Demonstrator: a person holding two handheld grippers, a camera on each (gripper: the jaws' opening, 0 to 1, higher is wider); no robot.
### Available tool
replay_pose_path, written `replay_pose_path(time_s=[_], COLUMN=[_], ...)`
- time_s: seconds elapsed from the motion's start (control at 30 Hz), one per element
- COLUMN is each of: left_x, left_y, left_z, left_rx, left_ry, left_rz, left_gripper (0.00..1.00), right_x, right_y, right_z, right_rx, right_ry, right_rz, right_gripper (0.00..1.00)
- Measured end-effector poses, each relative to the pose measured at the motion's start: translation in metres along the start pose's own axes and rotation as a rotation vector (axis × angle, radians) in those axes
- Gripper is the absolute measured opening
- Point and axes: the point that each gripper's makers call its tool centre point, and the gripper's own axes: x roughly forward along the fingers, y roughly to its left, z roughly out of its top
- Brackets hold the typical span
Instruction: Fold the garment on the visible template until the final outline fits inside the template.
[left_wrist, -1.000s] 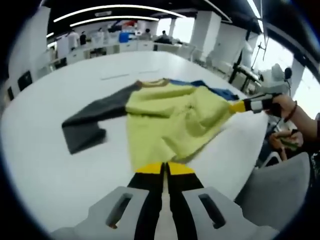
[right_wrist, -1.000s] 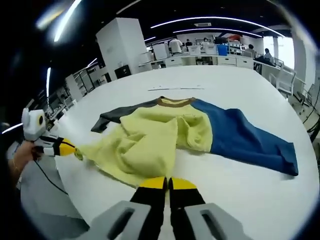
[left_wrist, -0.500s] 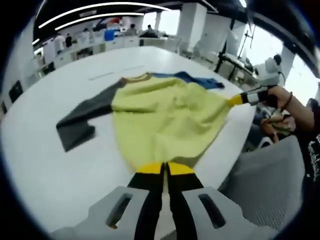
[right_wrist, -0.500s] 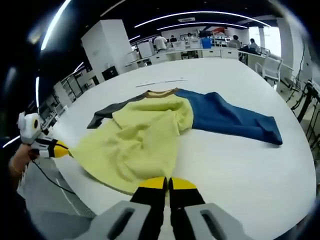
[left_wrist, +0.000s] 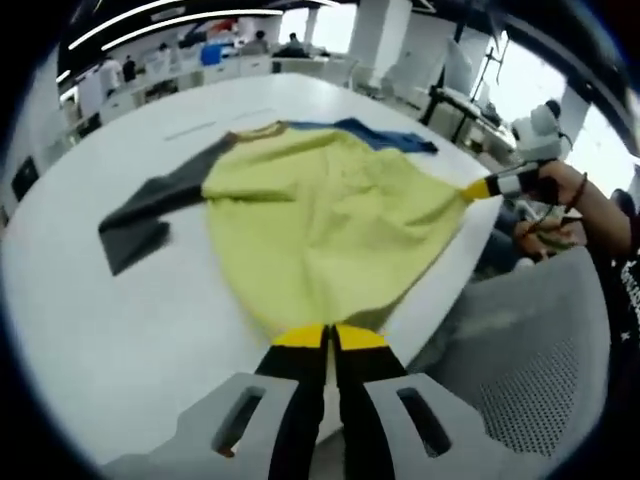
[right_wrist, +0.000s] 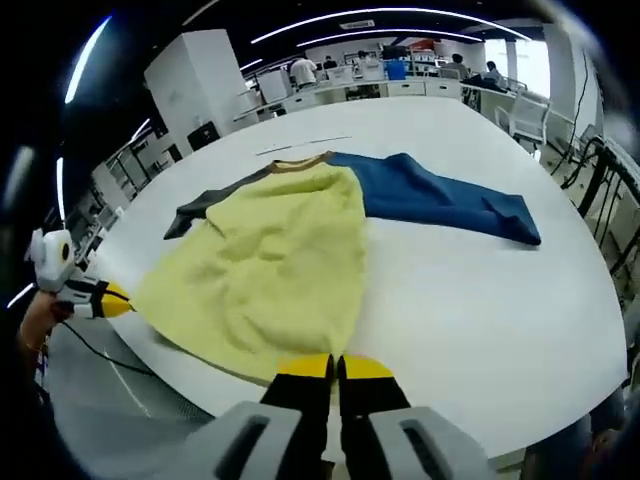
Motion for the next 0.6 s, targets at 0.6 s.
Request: replay_pose_path(time_s=[0.6], left_x=[0.006], left_y=[-0.012], left_z=[-0.028], left_rx=[-0.022], left_ry=[0.097], left_rz=[-0.026], left_gripper=[0.0], right_x=[0.0], right_y=[-0.024], right_z=[-0.032], right_rx=[0.053], right_ry=[0.064], right_rz=[-0.063], right_gripper=[0.0])
